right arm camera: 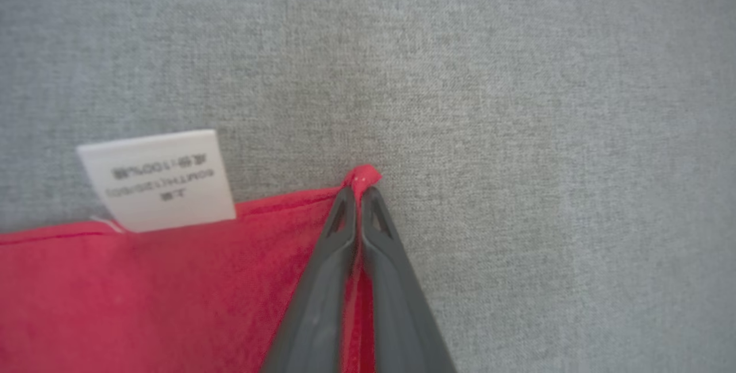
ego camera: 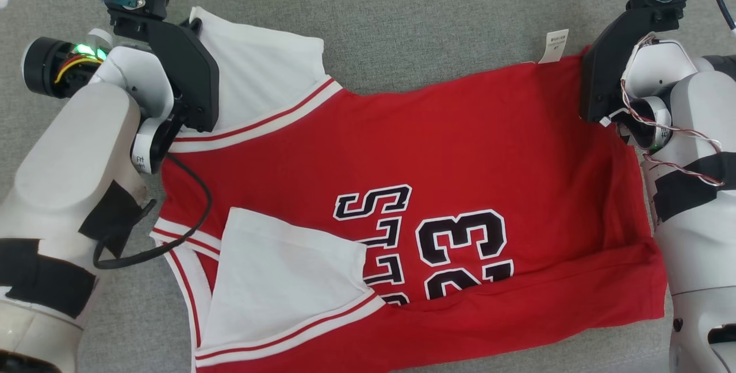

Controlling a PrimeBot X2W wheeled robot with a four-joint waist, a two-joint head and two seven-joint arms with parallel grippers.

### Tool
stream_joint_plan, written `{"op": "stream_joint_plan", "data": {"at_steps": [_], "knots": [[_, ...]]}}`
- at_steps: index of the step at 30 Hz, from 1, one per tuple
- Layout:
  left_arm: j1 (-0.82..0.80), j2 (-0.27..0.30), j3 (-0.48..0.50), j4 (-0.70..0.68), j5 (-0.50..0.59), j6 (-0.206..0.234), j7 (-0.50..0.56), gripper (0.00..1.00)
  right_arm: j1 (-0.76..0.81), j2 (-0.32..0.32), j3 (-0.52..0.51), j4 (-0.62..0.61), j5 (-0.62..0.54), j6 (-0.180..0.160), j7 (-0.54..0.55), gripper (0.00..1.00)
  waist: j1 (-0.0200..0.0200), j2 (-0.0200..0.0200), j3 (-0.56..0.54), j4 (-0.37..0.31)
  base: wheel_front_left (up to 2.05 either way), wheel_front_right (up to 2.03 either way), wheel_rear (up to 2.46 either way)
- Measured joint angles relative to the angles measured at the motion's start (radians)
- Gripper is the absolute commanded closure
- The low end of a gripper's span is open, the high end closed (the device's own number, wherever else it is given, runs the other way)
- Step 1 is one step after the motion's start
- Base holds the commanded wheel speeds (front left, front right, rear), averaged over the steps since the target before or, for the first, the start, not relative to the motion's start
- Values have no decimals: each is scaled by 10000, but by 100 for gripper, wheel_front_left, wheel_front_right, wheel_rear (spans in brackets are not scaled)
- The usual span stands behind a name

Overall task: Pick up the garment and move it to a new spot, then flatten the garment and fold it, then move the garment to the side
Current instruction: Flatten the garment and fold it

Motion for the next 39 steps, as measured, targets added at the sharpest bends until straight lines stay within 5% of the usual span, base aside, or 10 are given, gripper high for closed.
{"op": "stream_joint_plan", "data": {"at_steps": [23, 39], "knots": [[-828, 173, -77, 525, 963, 178, -3852, 100, -531, 836, -1941, 844, -1885, 15, -3829, 100, 3, 2, -200, -137, 0, 0, 0], [1312, 38, 73, -828, 75, -324, -4920, 100, 921, 430, -1597, 537, -965, 15, -5043, 100, 1, 1, -1483, 240, 0, 0, 0]]}}
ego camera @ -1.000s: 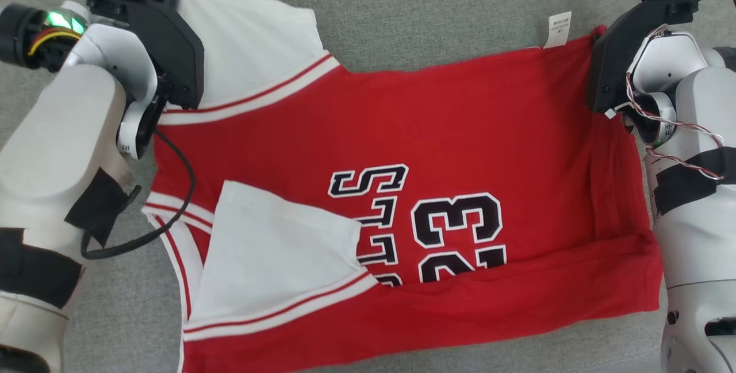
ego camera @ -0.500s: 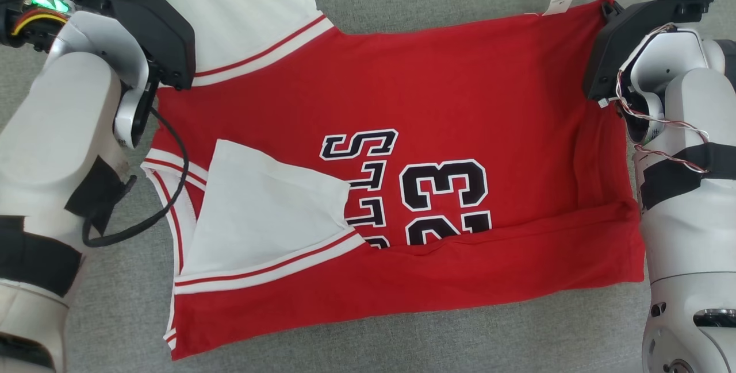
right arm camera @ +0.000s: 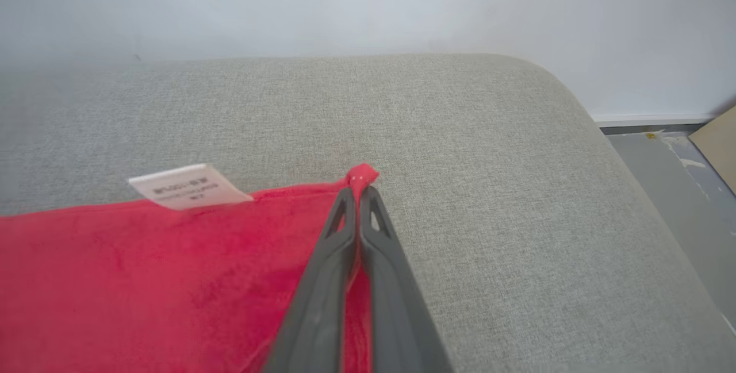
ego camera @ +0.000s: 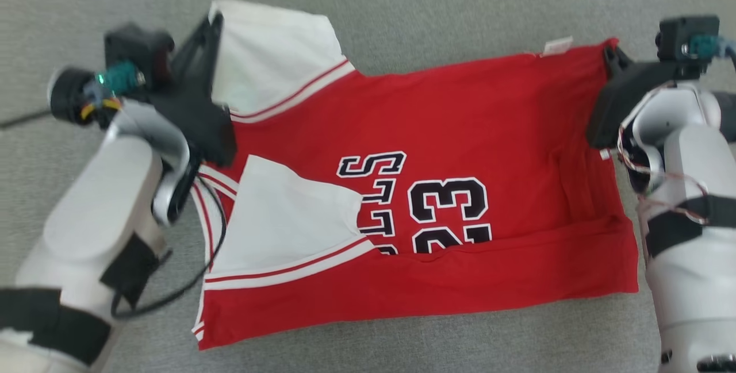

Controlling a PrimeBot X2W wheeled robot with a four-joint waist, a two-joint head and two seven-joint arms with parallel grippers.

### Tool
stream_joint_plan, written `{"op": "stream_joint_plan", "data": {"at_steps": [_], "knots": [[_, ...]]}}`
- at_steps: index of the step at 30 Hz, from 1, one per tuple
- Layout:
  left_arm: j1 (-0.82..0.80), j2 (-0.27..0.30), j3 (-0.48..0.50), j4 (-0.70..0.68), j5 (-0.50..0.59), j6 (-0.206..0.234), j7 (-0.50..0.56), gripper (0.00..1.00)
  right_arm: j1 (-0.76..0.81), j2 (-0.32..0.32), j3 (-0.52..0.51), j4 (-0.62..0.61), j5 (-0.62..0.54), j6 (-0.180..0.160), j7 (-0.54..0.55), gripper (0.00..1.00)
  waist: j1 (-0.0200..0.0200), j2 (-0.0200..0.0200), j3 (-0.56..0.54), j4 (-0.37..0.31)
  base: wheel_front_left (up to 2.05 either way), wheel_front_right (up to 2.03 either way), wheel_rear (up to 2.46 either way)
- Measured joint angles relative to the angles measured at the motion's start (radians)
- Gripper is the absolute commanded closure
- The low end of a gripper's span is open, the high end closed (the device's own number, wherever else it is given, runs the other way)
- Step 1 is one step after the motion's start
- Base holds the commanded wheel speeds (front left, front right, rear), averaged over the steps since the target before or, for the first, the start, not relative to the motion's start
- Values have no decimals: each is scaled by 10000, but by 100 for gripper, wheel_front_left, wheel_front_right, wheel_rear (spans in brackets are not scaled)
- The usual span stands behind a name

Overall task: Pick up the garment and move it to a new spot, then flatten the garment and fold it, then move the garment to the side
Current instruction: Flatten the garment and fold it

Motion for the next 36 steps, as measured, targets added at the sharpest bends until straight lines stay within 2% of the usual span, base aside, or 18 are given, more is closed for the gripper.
{"op": "stream_joint_plan", "data": {"at_steps": [8, 12, 19, 22, 36], "knots": [[2386, 746, -121, -2270, -608, 90, 472, 100, 2046, -221, 209, -1699, 842, 0, 435, 100, -1, 0, -774, 284, 0, 0, 0], [3773, 1185, -151, -3570, -897, 537, 725, 100, 3181, -322, 123, -2790, 1287, 0, 924, 100, -2, -1, -1152, 385, 0, 0, 0], [6018, 1459, -107, -5448, -1361, 1540, 773, 100, 4860, -748, 84, -4420, 1204, 0, 1944, 100, -2, -1, -1523, 521, 0, 0, 0], [6605, 1461, -100, -5921, -1559, 1866, 727, 100, 5169, -888, -25, -4658, 1076, 0, 2167, 100, -1, -1, -1547, 550, 0, 0, 0], [7813, 1402, -127, -6569, -1898, 2389, 631, 100, 5828, -1179, -130, -4750, 514, 0, 2416, 100, 0, -1, -1659, 712, 0, 0, 0]]}}
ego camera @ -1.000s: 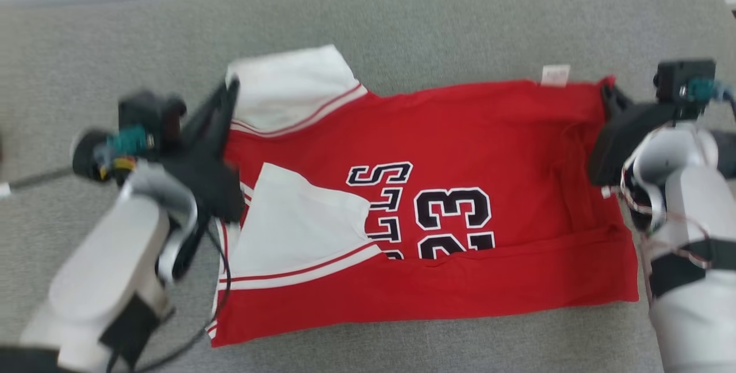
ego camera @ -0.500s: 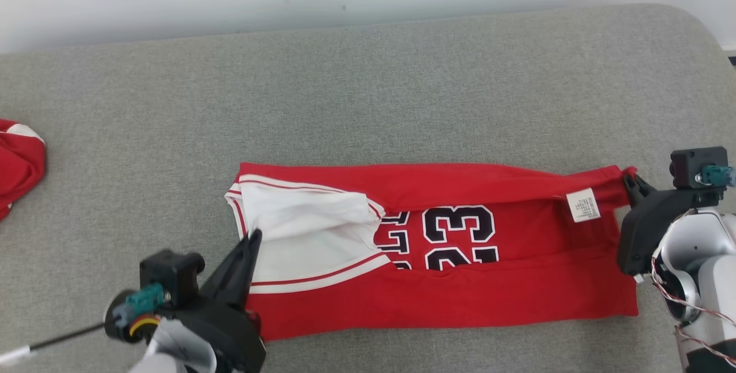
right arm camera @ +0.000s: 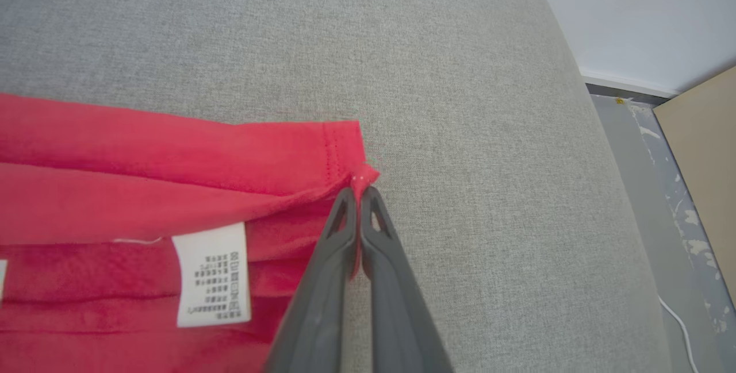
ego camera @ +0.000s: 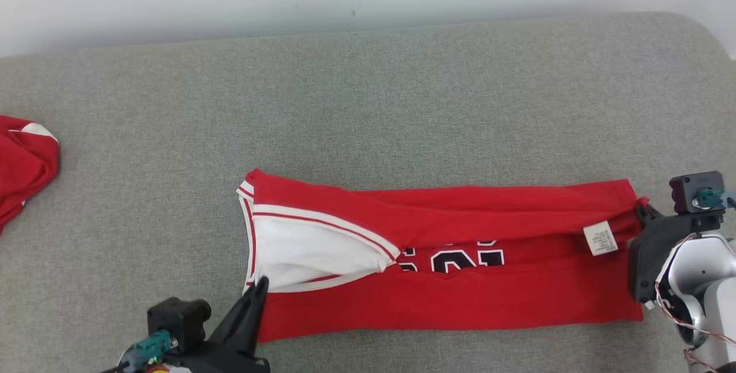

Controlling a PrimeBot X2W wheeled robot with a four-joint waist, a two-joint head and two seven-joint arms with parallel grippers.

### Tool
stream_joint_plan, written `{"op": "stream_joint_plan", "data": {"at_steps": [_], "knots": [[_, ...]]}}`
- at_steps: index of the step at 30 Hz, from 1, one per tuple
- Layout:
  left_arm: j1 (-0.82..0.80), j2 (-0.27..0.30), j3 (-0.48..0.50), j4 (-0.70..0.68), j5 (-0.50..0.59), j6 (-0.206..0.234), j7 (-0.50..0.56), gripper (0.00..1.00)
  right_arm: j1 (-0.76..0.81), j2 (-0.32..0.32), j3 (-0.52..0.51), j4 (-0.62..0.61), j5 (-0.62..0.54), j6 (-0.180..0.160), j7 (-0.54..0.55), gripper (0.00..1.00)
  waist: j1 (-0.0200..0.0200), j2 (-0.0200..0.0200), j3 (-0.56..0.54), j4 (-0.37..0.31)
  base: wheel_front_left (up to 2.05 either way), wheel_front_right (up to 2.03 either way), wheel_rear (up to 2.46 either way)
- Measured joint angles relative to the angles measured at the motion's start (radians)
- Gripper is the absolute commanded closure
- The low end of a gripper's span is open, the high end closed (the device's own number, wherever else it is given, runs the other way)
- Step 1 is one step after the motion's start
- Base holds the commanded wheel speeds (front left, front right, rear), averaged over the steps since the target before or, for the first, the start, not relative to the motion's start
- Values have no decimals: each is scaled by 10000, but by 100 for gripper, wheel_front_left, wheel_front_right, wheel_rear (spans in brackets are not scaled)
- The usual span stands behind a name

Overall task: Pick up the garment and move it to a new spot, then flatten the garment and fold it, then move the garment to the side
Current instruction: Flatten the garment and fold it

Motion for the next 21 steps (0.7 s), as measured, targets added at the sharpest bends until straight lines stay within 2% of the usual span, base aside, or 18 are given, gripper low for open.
{"op": "stream_joint_plan", "data": {"at_steps": [2, 3, 4, 5, 6, 7, 15, 17, 18, 21], "knots": [[128, 15, -65, 2, -6, 94, 50, 100, 92, 12, 58, 6, 27, 0, 88, 82, 0, 0, -18, 6, 0, 0, 0], [199, -6, -79, 2, -25, 142, 56, 100, 151, 33, 61, 21, 29, 0, 123, 66, 0, 0, -28, 12, 0, 0, 0], [246, -21, -111, 4, -27, 153, 54, 100, 213, 58, 54, 33, 48, 0, 173, 0, 1, 0, -40, 18, 0, 0, 0], [276, -61, -132, 8, -29, 211, 44, 100, 267, 90, 52, 46, 61, 0, 184, 0, 0, 0, -54, 25, 0, 0, 0], [314, -119, -140, 13, -29, 240, 38, 53, 312, 155, -2, 44, 79, 0, 171, 0, 1, 0, -68, 32, 0, 0, 0], [351, -155, -182, 33, -25, 278, 27, 0, 325, 236, -58, 40, 86, 0, 151, 0, 0, 0, -85, 36, 0, 0, 0], [765, -293, -240, 295, 151, 867, -255, 0, 647, 966, -740, -424, 251, 0, -405, 0, 0, 0, -331, 81, 0, 0, 0], [899, -339, -196, 324, 234, 1024, -568, 0, 790, 1290, -1101, -642, 334, 0, -679, 0, 1, 0, -423, 124, 0, 0, 0], [1064, -428, -84, 339, 328, 1145, -1051, 0, 1004, 1718, -1469, -880, 437, 0, -1072, 0, 0, 0, -534, 179, 0, 0, 0], [1286, -585, 242, 347, 514, 1296, -1639, 0, 1445, 2370, -1894, -1210, 596, 0, -1749, 0, 0, 0, -729, 275, 0, 0, 0]]}}
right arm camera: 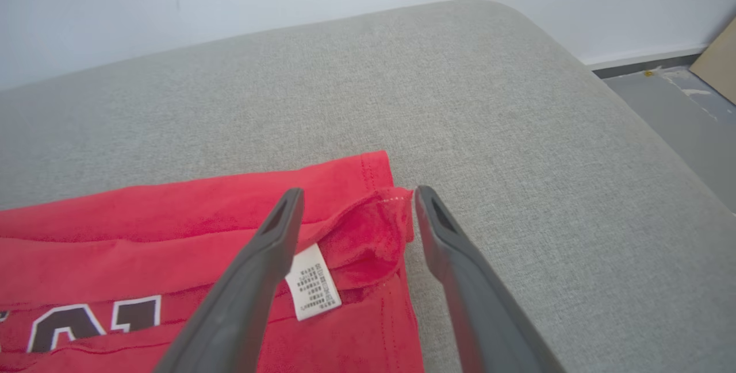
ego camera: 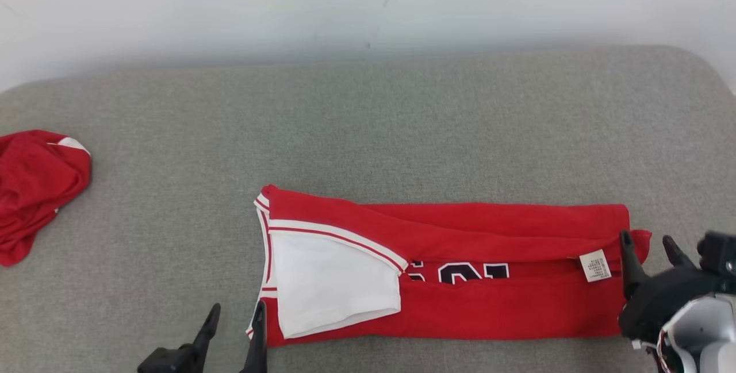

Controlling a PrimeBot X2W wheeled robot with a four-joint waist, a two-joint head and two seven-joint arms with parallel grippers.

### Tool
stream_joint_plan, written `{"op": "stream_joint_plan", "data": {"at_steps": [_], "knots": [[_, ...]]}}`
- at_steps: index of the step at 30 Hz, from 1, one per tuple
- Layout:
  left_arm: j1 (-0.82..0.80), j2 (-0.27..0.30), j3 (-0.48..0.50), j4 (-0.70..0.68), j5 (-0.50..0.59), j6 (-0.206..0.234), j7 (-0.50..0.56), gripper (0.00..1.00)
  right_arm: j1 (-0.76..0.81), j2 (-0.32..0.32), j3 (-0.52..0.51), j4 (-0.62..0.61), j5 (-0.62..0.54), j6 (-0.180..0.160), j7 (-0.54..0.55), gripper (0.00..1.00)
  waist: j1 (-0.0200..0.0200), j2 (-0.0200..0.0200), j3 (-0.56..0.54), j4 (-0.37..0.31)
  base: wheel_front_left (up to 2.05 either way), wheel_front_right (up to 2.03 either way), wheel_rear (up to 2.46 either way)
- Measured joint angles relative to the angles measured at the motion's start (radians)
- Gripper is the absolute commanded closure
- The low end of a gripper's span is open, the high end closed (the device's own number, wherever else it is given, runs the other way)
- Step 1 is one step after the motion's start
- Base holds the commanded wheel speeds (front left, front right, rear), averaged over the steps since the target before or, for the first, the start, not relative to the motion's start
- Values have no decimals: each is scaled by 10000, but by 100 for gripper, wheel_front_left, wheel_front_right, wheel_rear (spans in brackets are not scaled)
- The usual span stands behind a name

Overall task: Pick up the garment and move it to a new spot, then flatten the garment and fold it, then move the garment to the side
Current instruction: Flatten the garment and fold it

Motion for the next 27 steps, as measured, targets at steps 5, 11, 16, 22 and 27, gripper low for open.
{"op": "stream_joint_plan", "data": {"at_steps": [5, 11, 16, 22, 27], "knots": [[355, -408, 830, -42, 750, -52, -270, 0, 658, 531, -311, -251, 332, 0, -1335, 0, 0, 0, -346, 155, 0, 0, 0], [1143, -1358, 2573, -575, 2389, -742, -299, 0, 1351, 656, -113, -165, 796, 0, -2874, 0, -1, 0, -763, 268, 0, 0, 0], [1713, -2169, 3950, -650, 3390, -1609, -301, 0, 1766, 686, 362, 293, 1210, 0, -3701, 0, -1, 0, -1053, 265, 0, 0, 0], [2182, -3126, 5233, -470, 4201, -2778, -301, 0, 1732, 690, 376, 871, 1371, 0, -3754, 0, -1, 1, -1179, 170, 0, 0, 0], [2396, -3490, 5588, -107, 4824, -3584, -301, 0, 1234, 681, -84, 1064, 1007, -2, -2556, 0, 0, 1, -1205, 73, 0, 0, 0]]}}
